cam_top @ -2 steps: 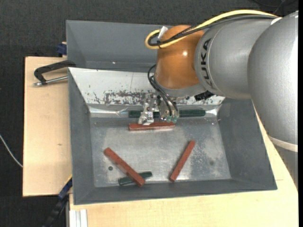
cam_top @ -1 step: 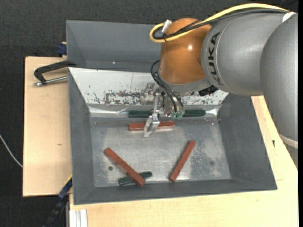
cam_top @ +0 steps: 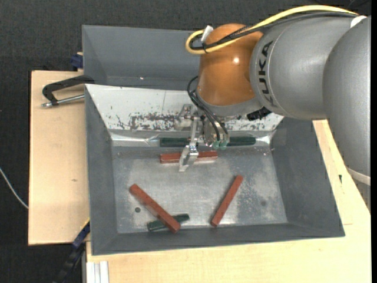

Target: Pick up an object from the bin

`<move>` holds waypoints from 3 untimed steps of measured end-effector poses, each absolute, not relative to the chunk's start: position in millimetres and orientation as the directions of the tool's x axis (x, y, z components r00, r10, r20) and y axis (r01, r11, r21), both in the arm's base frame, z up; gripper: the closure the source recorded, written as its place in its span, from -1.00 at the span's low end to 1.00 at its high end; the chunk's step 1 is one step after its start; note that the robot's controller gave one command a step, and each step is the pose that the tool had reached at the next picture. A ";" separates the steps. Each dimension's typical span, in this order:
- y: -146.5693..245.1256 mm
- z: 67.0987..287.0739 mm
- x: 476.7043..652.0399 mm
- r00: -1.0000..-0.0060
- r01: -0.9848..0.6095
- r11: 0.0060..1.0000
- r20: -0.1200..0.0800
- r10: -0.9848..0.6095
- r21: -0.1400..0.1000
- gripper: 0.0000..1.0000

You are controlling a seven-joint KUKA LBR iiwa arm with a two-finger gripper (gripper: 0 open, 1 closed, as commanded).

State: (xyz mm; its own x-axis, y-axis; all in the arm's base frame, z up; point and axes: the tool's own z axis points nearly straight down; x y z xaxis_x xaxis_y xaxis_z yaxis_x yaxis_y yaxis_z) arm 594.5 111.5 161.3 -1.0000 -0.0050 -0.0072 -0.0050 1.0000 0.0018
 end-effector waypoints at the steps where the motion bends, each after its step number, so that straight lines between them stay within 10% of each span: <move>1: 89.3 78.1 589.1 -0.999 0.036 0.999 -0.001 0.036 0.003 1.00; 2: 89.3 78.1 589.2 -0.999 0.036 0.999 -0.001 0.036 0.003 1.00; 3: 97.6 251.1 582.8 -0.999 0.029 1.000 -0.015 0.029 0.004 1.00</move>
Offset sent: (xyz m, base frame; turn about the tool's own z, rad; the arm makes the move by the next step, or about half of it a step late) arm 0.0000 0.0000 0.0000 0.0000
